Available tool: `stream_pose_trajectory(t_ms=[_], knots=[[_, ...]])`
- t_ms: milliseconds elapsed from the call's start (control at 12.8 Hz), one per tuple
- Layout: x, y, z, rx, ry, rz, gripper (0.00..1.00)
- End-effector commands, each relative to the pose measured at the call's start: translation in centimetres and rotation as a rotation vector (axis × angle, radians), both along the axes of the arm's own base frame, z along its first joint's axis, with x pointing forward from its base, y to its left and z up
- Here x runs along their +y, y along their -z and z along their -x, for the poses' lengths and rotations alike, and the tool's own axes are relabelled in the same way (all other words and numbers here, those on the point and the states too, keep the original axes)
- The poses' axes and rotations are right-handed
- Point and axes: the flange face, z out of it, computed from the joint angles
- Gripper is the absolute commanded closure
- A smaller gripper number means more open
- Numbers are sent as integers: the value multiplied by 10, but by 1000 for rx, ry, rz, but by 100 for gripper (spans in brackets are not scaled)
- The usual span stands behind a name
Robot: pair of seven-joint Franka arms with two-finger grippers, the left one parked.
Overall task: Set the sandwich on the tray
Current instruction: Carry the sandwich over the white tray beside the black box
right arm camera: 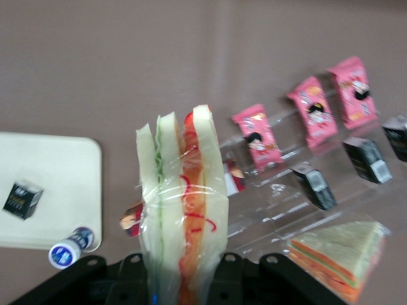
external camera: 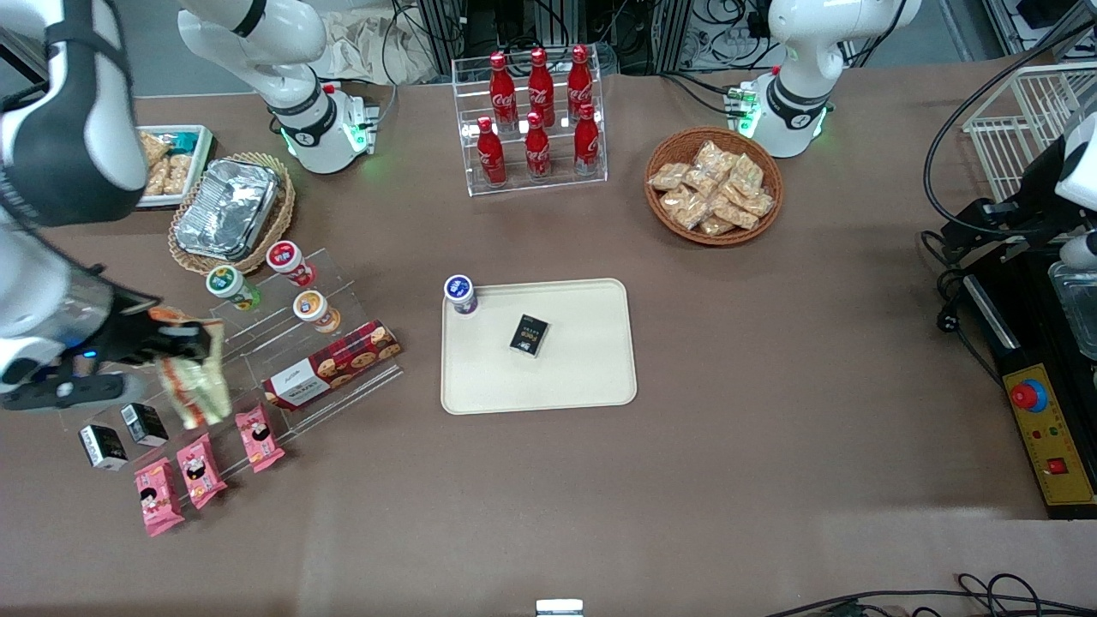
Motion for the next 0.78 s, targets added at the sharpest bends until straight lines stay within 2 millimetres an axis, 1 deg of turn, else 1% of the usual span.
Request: stream_pose_trajectory(t_ms=[0, 78, 156, 234, 391, 469, 547, 625, 703], knots=[[67, 0, 13, -16, -176, 141, 100], [95, 2, 19, -21, -237, 146, 100], [112, 10, 22, -10, -281, 139, 100], [147, 18, 31, -2, -355, 136, 100], [199, 32, 45, -9, -463, 125, 100], [224, 42, 54, 3, -531, 125, 100], [245, 53, 60, 14, -602, 115, 100], [271, 62, 67, -2, -683, 71, 100], [288, 81, 71, 5, -775, 35, 100]])
